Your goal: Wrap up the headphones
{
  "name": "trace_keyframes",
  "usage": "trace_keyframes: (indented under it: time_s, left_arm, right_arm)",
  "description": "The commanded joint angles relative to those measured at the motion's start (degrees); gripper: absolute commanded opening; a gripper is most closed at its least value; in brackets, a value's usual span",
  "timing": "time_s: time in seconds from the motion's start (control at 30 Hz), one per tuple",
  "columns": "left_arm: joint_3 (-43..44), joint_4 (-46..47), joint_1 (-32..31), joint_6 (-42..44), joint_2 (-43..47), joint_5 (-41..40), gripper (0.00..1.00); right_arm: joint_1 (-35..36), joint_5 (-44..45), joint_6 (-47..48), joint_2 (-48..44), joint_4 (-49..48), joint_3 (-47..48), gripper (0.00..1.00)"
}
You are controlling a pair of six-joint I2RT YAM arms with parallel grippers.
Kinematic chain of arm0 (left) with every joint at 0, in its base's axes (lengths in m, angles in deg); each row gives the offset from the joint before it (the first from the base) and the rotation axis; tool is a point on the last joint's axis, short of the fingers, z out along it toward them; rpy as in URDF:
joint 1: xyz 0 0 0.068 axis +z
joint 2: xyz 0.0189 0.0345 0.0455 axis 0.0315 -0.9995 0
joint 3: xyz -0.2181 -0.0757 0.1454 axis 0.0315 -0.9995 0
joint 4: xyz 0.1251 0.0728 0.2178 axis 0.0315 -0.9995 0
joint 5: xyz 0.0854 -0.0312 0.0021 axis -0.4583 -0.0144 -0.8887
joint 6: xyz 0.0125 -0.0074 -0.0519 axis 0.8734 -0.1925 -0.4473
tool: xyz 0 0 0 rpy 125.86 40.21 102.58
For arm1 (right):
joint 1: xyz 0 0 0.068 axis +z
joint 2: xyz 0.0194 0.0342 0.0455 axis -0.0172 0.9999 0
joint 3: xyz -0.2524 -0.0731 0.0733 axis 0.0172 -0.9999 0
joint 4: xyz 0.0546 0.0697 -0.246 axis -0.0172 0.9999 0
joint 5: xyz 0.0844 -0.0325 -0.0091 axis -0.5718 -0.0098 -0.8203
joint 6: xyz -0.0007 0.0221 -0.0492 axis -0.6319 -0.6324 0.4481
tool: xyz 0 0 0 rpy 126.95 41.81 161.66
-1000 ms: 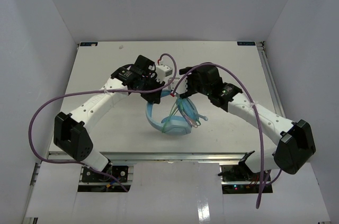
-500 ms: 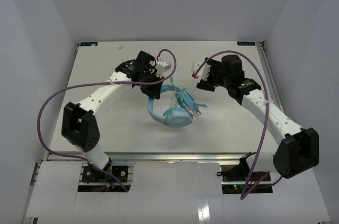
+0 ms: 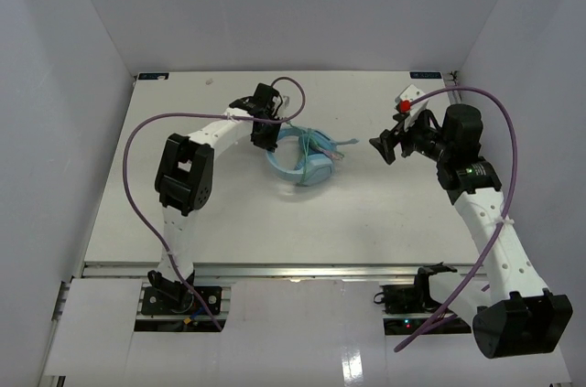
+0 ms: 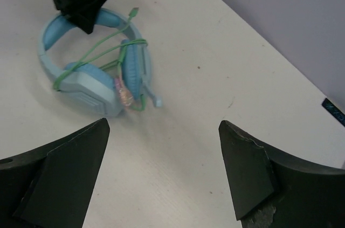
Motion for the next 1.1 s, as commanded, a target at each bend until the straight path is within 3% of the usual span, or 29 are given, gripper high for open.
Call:
trace_keyframes:
  time_s: [0.0,0.1,0.27,0.37,0.53,0.73,1.07]
  left_arm:
    - [5.1,6.3,0.2,-4.0,0.4,-4.6,0.00]
    - [5.0,7.3,0.3,-4.8,-0.8,-5.3,0.02]
    - [2.1,8.9,0.4,-5.3,0.1,-4.5,0.57]
    - [1.4,9.0,0.4,-5.6,1.5,-3.3,0.77]
    - [1.4,9.0,0.8,-5.8,5.6,0.0,0.84]
    - [-0.3,9.0,1.3,-5.6,14.2,4.6,0.90]
    - [-1.2,9.9,1.4,-7.9,24.3,18.9,0.93]
  right_arm:
    - [-0.6,-5.5,-5.4,-3.9,-0.4,-4.7,0.89]
    - [-1.2,-6.7,-6.0,-5.9,-0.4,-6.3,0.89]
    - [-1.8,-7.8,-6.7,-7.5,0.1,-7.7,0.90]
    - [-2.1,-8.1,-7.1,-8.5,0.6,-8.0,0.90]
    - [-2.2,-7.7,-6.9,-9.8,3.4,-7.1,0.97]
    - [-2.3,-6.6,-7.0,-12.1,7.5,-6.9,0.90]
    - [-2.3,-2.2,-11.4,-13.7,9.3,-6.6,0.90]
